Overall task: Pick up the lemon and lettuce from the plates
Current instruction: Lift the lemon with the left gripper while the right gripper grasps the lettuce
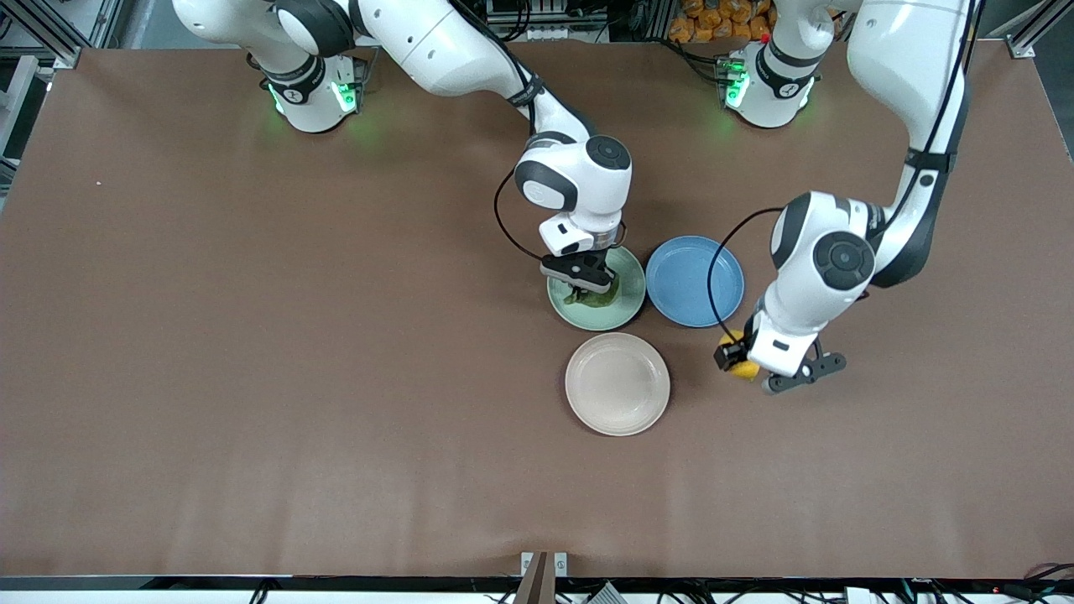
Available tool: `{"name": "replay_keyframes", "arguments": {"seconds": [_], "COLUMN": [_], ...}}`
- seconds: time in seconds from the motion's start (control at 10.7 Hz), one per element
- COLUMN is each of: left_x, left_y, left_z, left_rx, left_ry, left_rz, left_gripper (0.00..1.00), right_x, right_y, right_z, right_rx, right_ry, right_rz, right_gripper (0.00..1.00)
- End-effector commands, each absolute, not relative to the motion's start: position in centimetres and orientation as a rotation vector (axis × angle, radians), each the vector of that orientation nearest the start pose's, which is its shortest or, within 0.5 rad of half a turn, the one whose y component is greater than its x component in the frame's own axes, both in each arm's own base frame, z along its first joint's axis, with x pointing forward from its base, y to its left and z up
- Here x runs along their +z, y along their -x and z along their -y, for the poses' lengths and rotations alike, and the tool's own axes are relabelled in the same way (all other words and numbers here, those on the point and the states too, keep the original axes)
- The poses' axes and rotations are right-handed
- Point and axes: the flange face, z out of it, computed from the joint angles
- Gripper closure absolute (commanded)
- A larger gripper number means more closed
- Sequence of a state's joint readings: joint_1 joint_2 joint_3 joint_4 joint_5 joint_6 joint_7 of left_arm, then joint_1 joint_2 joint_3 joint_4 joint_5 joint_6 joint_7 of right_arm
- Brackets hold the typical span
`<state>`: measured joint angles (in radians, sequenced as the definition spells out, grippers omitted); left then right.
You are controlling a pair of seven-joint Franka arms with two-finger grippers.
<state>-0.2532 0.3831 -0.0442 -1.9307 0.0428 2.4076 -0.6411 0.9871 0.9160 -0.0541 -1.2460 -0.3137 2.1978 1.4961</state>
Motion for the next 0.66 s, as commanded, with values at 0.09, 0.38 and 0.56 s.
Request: {"name": "replay_keyframes", "arguments": {"seconds": [0.09,0.38,0.56], "left_x": [31.1,29.4,28.1], "left_y": [-55.9,-56.4,-57.0], "left_z": [17.1,13.9,11.1], "left_rx": [-0.116,-0.072,-0.039], "left_ry": [3.119,3.117,3.110], "left_rz": [0.416,0.265,0.201], "left_gripper": [1.00,1.00,1.00], "right_x": [32.8,43.2,48.4], "right_y": [-50.2,-56.4,-60.7], "right_z": [-56.3,-46.1,-35.5], "right_rx": [-0.374,-0.216,-0.061], "right_ry": [3.117,3.121,3.136], "right_rz": [-0.578,-0.530,-0.469], "right_gripper": [1.00,1.00,1.00]}}
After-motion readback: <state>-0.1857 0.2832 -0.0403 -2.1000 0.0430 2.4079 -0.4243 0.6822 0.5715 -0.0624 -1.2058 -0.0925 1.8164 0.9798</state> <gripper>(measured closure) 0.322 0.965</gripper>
